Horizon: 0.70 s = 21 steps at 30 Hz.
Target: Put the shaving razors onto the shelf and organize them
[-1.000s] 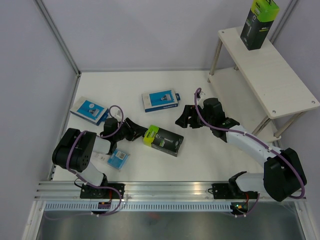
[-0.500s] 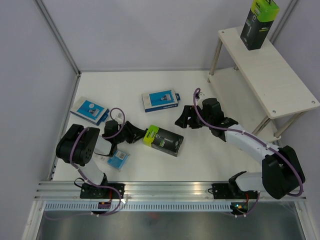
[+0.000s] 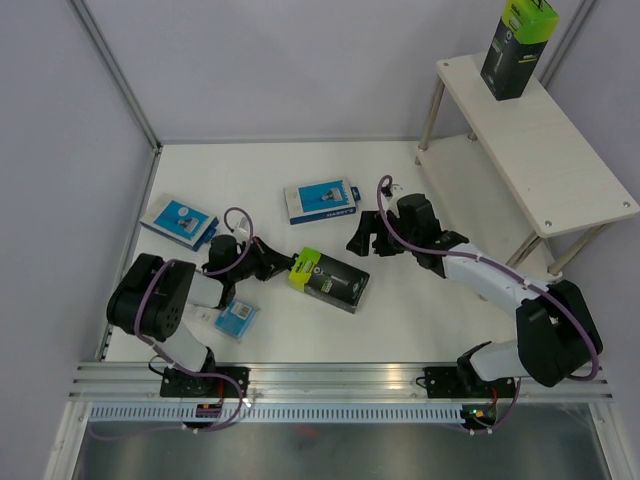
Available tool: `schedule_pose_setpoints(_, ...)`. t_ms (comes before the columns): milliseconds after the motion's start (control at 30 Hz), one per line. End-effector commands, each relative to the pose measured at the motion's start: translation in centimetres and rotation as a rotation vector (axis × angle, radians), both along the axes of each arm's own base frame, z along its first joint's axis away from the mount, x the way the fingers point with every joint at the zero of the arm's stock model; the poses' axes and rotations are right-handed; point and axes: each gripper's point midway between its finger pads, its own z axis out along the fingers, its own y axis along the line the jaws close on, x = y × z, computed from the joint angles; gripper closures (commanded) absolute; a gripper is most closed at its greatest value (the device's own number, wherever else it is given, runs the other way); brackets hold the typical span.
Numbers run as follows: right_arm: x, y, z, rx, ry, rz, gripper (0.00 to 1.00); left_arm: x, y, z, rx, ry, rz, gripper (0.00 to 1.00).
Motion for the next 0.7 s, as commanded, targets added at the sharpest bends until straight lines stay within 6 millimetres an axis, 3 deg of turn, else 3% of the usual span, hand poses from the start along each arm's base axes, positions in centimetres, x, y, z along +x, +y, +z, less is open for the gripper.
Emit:
schedule_pose_setpoints(0, 2.0, 0.0, 2.5, -0.027, -0.1, -0.012, 0.11, 1.8, -0.8, 5.1, 0.06, -0.248, -0.097, 0.98)
schedule_pose_setpoints(233, 2.6, 0.2, 3.6, -0.028, -0.202, 0.03, 0.02, 3.3, -0.8, 11.4, 0.165, -0.443, -0.158, 0.98)
schedule_pose_setpoints(300, 2.4, 0.9, 3.8, -0.01, -0.245, 0.085, 0.02, 3.0, -1.0, 12.3, 0.203, -0.475, -0.188, 0.98)
schedule_pose_setpoints(500, 2.3, 2.2, 6.8, 0.087, -0.414, 0.166, 0.02, 2.8, -2.5, 17.5, 0.274, -0.624, -0.308, 0.98)
schedule_pose_setpoints(633, 0.7, 3.8, 8.7, 0.179, -0.493, 0.291, 0.02, 2.6, -2.8, 18.9, 0.308, -0.665, -0.377, 0.98)
schedule_pose_setpoints(667, 0.2, 3.7, 8.2, 0.186, -0.492, 0.305, 0.02, 2.4, -2.9, 19.1, 0.316, -0.692, -0.402, 0.98)
